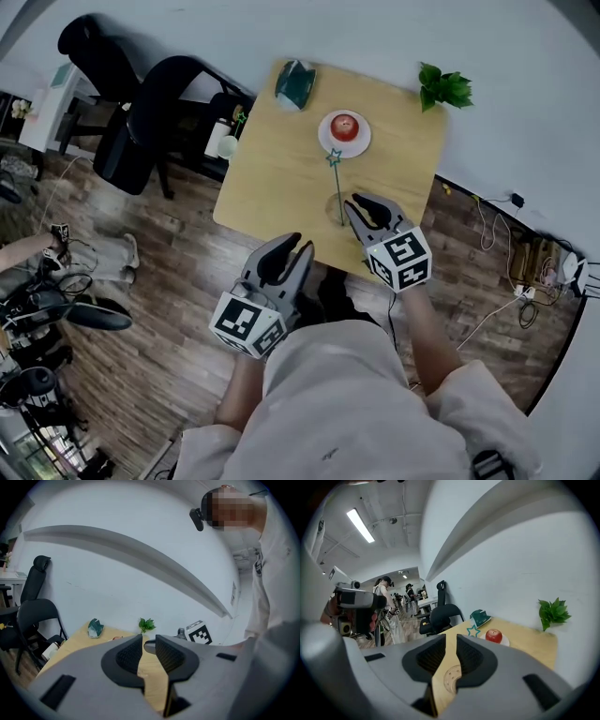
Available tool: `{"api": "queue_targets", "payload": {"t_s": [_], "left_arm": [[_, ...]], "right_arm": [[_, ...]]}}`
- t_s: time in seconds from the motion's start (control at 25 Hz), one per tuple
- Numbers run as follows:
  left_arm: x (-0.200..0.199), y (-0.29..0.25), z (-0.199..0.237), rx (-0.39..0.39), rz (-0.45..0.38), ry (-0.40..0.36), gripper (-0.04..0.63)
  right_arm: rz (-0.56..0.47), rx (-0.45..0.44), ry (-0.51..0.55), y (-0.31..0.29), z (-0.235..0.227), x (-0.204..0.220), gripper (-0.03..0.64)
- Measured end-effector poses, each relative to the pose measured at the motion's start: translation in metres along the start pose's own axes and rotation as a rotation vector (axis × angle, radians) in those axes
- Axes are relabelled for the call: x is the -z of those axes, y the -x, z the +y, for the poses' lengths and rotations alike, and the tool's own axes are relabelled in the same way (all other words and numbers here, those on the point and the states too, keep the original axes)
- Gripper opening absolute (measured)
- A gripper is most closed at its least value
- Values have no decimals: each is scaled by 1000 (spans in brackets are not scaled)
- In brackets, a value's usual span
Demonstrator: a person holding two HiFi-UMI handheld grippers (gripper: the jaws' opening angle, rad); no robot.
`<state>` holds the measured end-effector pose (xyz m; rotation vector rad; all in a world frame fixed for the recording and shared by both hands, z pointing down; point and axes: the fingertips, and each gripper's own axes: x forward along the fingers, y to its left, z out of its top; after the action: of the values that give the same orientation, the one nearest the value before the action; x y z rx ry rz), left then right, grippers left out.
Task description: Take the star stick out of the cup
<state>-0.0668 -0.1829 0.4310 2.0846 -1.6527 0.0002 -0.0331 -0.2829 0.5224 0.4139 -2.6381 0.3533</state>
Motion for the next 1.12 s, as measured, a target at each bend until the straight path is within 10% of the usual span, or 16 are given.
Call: {"api": "queue_targets", "payload": {"t_s": [1.12], "left_arm": [[33, -14, 27, -97, 74, 49, 74]], "right_arm": [[159, -24, -34, -93, -43, 67, 66]]}}
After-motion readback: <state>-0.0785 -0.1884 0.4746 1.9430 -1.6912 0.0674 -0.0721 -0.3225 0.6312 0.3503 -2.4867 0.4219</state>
